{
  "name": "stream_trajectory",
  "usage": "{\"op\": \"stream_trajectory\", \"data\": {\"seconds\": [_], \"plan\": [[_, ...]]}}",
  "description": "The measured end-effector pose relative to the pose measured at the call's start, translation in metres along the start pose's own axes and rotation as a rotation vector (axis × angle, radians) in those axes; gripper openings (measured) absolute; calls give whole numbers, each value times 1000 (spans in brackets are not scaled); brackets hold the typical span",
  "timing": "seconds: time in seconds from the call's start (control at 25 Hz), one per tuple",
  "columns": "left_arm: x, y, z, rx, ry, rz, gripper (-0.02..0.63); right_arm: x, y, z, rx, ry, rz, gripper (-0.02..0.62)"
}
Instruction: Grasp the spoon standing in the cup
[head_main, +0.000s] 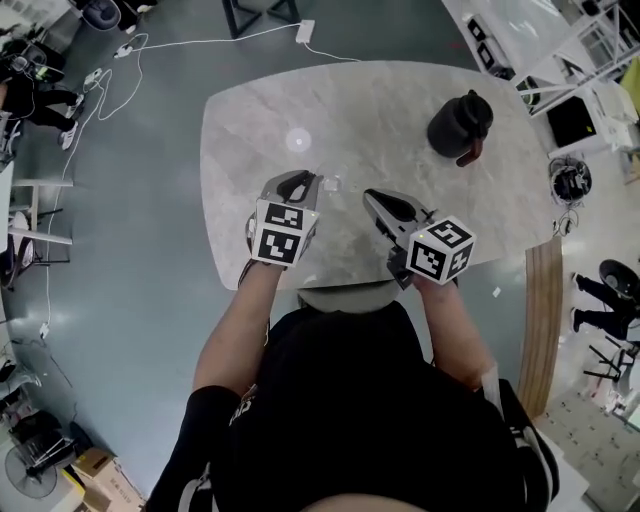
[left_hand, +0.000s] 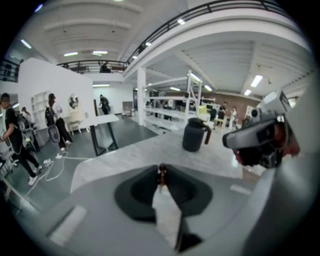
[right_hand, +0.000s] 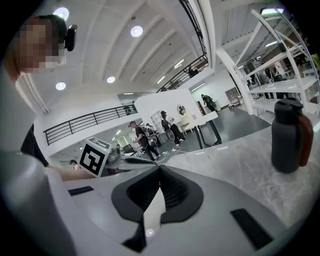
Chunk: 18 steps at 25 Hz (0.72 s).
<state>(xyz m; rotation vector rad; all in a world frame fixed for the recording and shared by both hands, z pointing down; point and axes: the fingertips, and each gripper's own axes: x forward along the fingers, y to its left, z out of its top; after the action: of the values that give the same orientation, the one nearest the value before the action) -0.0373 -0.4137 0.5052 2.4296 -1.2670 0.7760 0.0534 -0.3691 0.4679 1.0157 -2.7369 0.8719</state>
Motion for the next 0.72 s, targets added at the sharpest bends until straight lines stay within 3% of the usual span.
{"op": "stream_trajectory", "data": {"seconds": [0.44,0.72], "plan": [[-96,66,1,-141,-163,105,55,13,45,45,-120,-59,6,-5],[-149,87,0,-161,-241,127,57,19,92,54,-229,-84,39,-8]]}}
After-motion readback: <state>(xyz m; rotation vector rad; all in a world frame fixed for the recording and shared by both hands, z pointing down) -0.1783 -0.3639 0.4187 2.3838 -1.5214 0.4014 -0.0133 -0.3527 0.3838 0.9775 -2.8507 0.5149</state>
